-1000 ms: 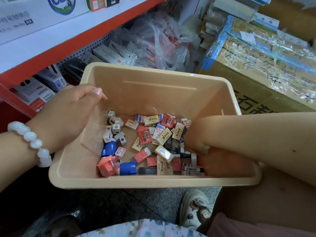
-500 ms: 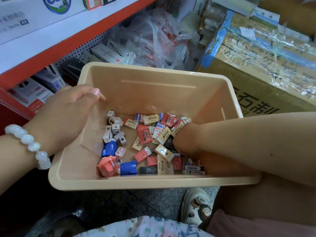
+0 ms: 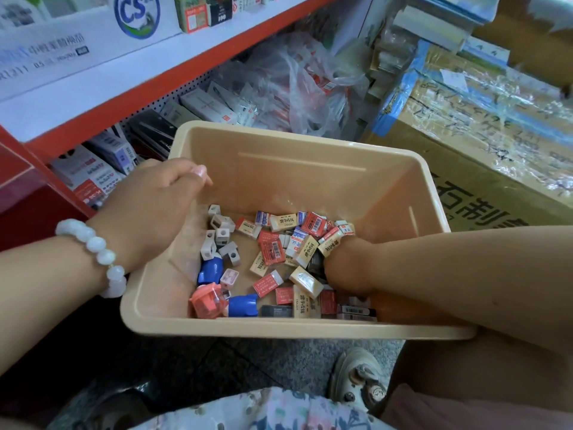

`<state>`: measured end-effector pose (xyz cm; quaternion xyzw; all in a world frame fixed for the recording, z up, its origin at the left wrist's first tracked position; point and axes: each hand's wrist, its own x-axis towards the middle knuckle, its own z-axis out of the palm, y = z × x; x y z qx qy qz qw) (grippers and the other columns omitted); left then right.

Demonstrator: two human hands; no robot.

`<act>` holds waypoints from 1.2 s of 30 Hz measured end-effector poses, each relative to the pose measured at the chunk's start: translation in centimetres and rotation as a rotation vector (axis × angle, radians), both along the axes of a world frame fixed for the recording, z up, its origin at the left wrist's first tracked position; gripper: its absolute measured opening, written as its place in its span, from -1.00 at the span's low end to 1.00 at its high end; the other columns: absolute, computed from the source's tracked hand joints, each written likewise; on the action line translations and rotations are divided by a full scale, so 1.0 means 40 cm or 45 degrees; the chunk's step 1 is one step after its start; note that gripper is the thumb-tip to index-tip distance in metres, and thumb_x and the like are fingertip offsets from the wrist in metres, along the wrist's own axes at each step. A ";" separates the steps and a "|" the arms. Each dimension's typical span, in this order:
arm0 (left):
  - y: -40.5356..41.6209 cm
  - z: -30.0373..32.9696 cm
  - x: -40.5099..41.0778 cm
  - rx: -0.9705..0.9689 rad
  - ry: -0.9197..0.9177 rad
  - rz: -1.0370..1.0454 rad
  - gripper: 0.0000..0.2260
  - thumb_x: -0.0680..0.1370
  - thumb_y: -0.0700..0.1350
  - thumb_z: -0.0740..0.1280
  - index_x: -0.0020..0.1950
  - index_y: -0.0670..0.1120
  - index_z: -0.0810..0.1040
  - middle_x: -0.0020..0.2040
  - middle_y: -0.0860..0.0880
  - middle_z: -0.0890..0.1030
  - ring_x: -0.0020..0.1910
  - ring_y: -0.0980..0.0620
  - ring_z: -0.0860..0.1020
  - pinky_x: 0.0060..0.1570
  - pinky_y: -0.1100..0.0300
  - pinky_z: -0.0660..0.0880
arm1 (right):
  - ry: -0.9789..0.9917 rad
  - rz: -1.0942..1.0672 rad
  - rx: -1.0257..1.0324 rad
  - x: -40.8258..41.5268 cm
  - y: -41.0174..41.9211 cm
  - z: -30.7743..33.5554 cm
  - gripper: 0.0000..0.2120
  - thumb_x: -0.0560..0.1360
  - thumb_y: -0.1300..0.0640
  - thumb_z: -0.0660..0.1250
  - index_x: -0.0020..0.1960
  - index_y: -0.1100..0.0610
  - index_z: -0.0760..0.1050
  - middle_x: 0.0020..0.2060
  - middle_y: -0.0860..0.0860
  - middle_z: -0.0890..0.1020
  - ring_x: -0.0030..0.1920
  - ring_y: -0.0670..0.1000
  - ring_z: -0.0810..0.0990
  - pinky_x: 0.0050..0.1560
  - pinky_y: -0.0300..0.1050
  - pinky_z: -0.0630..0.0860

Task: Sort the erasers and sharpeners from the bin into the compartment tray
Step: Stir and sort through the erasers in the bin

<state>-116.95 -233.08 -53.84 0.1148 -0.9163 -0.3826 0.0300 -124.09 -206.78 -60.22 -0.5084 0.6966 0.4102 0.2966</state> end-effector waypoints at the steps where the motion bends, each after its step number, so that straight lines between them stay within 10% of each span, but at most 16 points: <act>1: 0.001 0.000 -0.001 -0.002 -0.002 -0.003 -0.65 0.44 0.22 0.00 -0.07 0.18 0.54 0.17 -0.06 0.49 0.13 0.00 0.45 0.09 0.13 0.26 | 0.019 0.019 -0.023 0.004 0.003 0.000 -0.72 0.45 0.09 0.39 0.15 0.11 0.56 0.15 0.05 0.60 0.17 0.11 0.54 0.15 0.01 0.49; 10: 0.007 0.014 0.004 0.007 -0.056 0.031 -0.64 0.43 0.22 -0.01 -0.05 0.18 0.54 0.17 -0.06 0.47 0.14 -0.02 0.44 0.11 0.11 0.28 | -0.153 -0.242 0.041 -0.028 -0.011 0.039 -0.76 0.41 0.04 0.43 0.06 0.05 0.60 0.04 -0.01 0.62 0.05 0.05 0.57 0.00 -0.14 0.50; 15: 0.014 0.023 0.004 -0.006 -0.065 0.066 -0.70 0.59 0.15 0.08 0.01 0.10 0.57 0.15 -0.07 0.46 0.12 -0.01 0.42 0.05 0.17 0.24 | -0.540 -0.932 -0.499 -0.083 -0.057 0.146 -0.83 0.33 0.20 0.49 -0.31 -0.02 0.56 -0.24 -0.07 0.64 -0.20 -0.13 0.55 -0.09 -0.19 0.48; 18: 0.015 0.026 0.005 -0.032 -0.073 0.069 -0.72 0.63 0.07 0.07 0.06 0.07 0.58 0.15 -0.08 0.45 0.13 -0.02 0.42 0.05 0.16 0.25 | -0.663 -1.114 -0.714 -0.067 -0.138 0.146 -0.90 0.36 0.17 0.49 -0.21 0.01 0.60 -0.33 -0.17 0.61 -0.35 -0.33 0.53 -0.22 -0.35 0.41; 31: 0.005 0.018 0.004 -0.029 -0.085 0.030 -0.71 0.61 0.12 0.06 0.04 0.11 0.56 0.17 -0.07 0.46 0.14 -0.04 0.44 0.10 0.11 0.30 | -0.337 -0.750 -0.854 -0.058 -0.268 0.112 -0.84 0.48 0.11 0.37 0.02 0.10 0.64 -0.07 -0.03 0.65 -0.14 -0.03 0.55 -0.15 -0.22 0.44; 36: 0.009 0.017 0.004 -0.009 -0.034 0.028 -0.69 0.59 0.15 0.09 0.02 0.08 0.58 0.16 -0.09 0.51 0.11 0.00 0.45 0.02 0.14 0.26 | -0.408 -0.723 -0.224 -0.043 -0.104 0.160 -0.87 0.48 0.13 0.34 -0.02 0.14 0.60 -0.30 0.02 0.64 -0.26 0.00 0.63 -0.16 -0.13 0.59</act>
